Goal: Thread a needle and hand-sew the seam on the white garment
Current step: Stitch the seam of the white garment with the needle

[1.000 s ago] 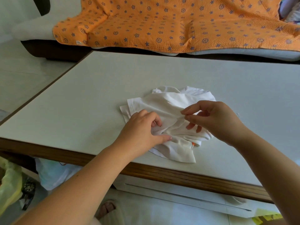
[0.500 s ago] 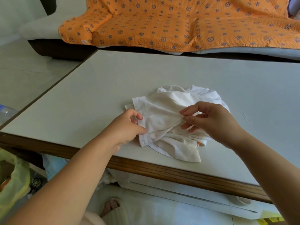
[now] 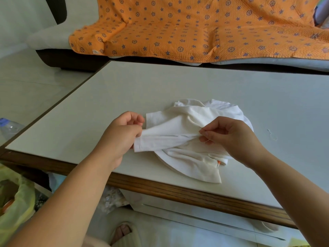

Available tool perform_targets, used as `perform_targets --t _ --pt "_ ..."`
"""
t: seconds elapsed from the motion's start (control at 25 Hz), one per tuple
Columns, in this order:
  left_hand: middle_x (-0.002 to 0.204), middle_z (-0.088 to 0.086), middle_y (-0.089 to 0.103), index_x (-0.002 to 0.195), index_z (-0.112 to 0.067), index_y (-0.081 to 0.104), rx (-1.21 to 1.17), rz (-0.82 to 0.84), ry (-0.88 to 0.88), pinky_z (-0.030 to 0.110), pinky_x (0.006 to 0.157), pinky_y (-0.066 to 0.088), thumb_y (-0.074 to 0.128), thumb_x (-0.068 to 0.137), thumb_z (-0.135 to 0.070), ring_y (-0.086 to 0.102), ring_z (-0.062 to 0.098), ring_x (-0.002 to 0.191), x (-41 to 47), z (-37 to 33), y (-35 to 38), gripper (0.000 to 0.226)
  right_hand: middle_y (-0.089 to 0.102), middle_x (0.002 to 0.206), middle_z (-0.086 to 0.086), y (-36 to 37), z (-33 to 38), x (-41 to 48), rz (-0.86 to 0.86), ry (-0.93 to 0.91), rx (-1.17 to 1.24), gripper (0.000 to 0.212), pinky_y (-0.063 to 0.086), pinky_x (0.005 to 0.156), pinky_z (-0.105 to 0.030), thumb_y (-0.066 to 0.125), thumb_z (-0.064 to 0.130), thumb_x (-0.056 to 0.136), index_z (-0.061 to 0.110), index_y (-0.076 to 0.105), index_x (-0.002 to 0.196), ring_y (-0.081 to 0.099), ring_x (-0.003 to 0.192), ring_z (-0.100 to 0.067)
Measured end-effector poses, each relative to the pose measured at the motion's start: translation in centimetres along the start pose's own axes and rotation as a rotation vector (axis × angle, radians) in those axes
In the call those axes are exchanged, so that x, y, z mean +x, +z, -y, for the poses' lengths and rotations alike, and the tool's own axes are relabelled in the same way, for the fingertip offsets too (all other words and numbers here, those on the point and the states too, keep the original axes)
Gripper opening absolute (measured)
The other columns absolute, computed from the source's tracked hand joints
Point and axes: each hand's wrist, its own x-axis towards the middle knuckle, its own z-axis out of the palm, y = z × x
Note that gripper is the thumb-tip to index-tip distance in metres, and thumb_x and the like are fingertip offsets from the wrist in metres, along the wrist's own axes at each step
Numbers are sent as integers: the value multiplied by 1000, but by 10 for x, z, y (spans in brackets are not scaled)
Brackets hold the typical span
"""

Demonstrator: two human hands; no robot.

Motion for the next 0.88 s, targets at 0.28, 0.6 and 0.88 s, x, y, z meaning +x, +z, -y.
perform_targets --t 0.28,0.6,0.88 --pt "105 -19 56 97 -37 66 603 222 127 23 79 42 78 77 -43 52 5 94 -8 3 1 24 76 81 -6 1 5 2 -31 -16 61 3 50 68 -10 70 7 86 4 70 87 71 73 -10" --pt "103 -12 66 106 -30 73 892 29 837 33 82 42 77 76 -42 51 18 100 -12 12 71 33 75 74 -12 -2 14 2 -37 9 149 2 54 67 -16 69 1 86 -1 69 87 71 67 -13" --pt "85 -5 75 92 -32 75 268 296 291 17 74 52 66 92 -28 68 6 80 -7 -7 74 10 75 75 -8 -14 18 3 -146 -20 224 10 59 71 -27 65 3 89 7 70 98 74 71 -20"
